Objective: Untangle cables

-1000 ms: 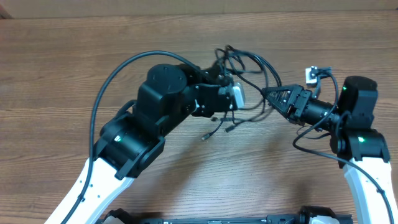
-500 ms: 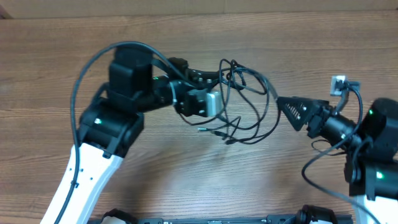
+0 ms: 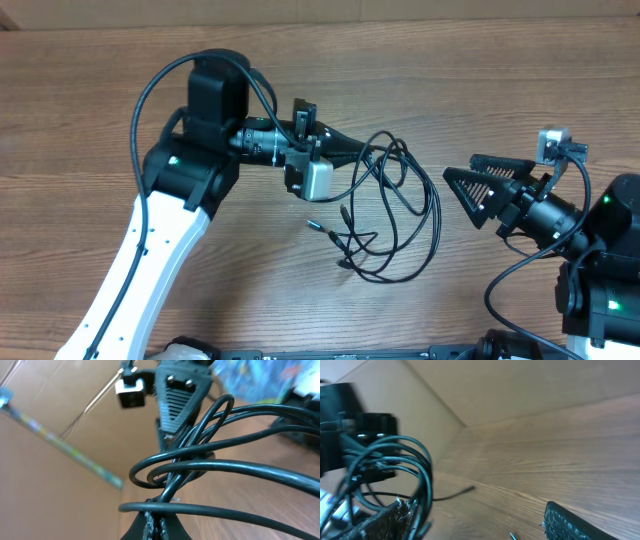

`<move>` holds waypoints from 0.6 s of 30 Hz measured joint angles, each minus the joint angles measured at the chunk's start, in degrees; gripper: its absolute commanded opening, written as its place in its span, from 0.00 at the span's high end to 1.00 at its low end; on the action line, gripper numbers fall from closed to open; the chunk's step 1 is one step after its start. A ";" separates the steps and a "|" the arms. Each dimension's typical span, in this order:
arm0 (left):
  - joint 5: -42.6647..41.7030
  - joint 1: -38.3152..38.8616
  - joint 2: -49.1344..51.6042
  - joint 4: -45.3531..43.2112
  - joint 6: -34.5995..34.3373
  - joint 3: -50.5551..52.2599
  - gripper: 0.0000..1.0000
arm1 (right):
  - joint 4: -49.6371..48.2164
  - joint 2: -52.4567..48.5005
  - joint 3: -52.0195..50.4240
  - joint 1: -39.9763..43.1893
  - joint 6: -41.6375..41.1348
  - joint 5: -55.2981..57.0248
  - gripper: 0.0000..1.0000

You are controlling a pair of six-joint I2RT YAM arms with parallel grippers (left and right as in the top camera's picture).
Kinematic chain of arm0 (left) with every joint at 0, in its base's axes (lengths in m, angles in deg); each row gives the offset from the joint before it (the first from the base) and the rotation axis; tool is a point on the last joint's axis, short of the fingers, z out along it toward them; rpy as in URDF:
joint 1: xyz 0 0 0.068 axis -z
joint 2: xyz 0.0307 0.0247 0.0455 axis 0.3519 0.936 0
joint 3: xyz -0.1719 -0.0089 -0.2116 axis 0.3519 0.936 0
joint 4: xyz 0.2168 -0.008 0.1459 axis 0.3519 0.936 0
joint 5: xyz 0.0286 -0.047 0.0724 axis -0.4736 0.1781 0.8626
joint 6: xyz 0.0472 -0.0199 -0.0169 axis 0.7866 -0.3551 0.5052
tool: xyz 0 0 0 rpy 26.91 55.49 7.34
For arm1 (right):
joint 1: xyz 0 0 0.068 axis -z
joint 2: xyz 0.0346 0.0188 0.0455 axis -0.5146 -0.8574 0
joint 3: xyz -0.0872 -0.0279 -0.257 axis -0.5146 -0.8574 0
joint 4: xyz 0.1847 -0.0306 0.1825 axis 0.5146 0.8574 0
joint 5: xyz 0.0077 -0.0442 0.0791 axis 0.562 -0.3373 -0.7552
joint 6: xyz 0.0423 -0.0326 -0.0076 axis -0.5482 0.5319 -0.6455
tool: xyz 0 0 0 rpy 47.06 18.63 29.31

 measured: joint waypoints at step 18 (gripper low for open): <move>-11.15 5.68 3.13 -6.51 6.19 0.00 0.96 | -2.97 0.02 0.00 0.00 0.57 -15.72 0.16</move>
